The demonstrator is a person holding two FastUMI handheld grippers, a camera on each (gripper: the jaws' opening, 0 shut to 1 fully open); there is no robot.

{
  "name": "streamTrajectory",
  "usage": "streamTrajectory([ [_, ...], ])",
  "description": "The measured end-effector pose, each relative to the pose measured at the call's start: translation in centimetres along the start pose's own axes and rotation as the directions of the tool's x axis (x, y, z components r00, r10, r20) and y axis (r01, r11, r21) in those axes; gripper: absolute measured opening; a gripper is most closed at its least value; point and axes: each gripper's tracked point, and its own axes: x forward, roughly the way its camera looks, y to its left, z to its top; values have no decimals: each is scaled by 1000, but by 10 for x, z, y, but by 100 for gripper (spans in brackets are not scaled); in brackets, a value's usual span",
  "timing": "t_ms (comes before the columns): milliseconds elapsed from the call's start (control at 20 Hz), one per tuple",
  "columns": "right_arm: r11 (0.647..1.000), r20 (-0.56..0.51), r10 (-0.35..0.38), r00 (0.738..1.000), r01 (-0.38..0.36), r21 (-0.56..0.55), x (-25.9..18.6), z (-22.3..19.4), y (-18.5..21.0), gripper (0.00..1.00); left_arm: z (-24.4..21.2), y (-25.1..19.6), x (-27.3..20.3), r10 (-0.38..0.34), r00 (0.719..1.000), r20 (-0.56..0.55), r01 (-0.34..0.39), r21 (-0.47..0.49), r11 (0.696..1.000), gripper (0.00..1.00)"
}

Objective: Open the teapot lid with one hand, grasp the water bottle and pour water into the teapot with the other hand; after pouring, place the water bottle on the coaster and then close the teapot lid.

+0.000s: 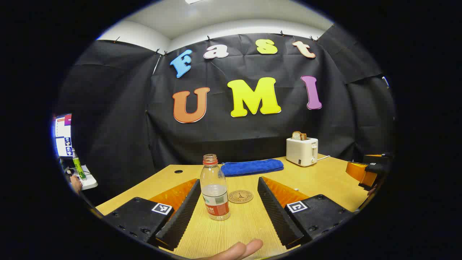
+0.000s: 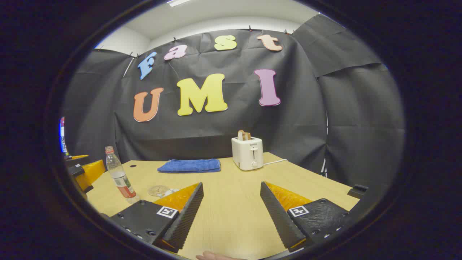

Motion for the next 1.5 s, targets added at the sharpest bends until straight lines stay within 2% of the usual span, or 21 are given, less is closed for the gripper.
streamTrajectory([
  [150, 1000, 8, 3, 1000, -3, -30, -1, 4, 10, 96, 6, 18, -2, 25, 1000, 2, -25, 9, 1000, 99],
  [200, 999, 10, 12, 1000, -11, -35, -2, 6, 15, 95, 8, 20, -2, 17, 1000, 9, -17, 1, 1000, 95],
  [250, 999, 15, 15, 1000, -15, -46, -2, 7, 17, 95, 7, 23, -1, 19, 1000, 8, -19, -13, 1000, 99],
  [300, 998, 22, 16, 1000, -15, -60, -2, 9, 18, 92, 7, 30, -1, 27, 1000, 5, -27, -39, 999, 99],
  [350, 997, 27, 11, 1000, -9, -71, -1, 9, 19, 96, 7, 33, -2, 25, 1000, 1, -25, -62, 998, 99],
  [400, 997, 31, 10, 999, -7, -76, 0, 10, 20, 92, 7, 33, -2, 13, 1000, -1, -13, -80, 997, 99],
  [500, 997, 20, 13, 1000, -12, -80, 2, 6, 24, 95, 8, 37, -3, 17, 1000, -4, -17, -80, 997, 99],
  [550, 997, 15, 17, 1000, -16, -80, 4, 4, 25, 92, 6, 42, -1, 28, 1000, -6, -29, -74, 997, 99],
  [750, 996, 5, 22, 1000, -21, -85, 12, 0, 30, 92, -2, 53, 5, 39, 999, -26, -41, -82, 996, 99],
  [800, 996, 2, 24, 1000, -23, -88, 14, -1, 32, 96, -4, 53, 5, 39, 999, -32, -42, -84, 996, 99],
  [900, 995, -1, 36, 999, -36, -90, 20, -4, 39, 96, -6, 54, 7, 35, 999, -36, -38, -79, 996, 99],
  [1300, 986, -34, 126, 991, -129, -107, 63, -25, 98, 96, -13, 53, 12, 12, 999, -46, -16, -91, 996, 99],
  [1500, 982, -70, 146, 987, -153, -110, 91, -42, 126, 96, -16, 68, 16, 60, 997, -51, -63, -63, 996, 99],
])
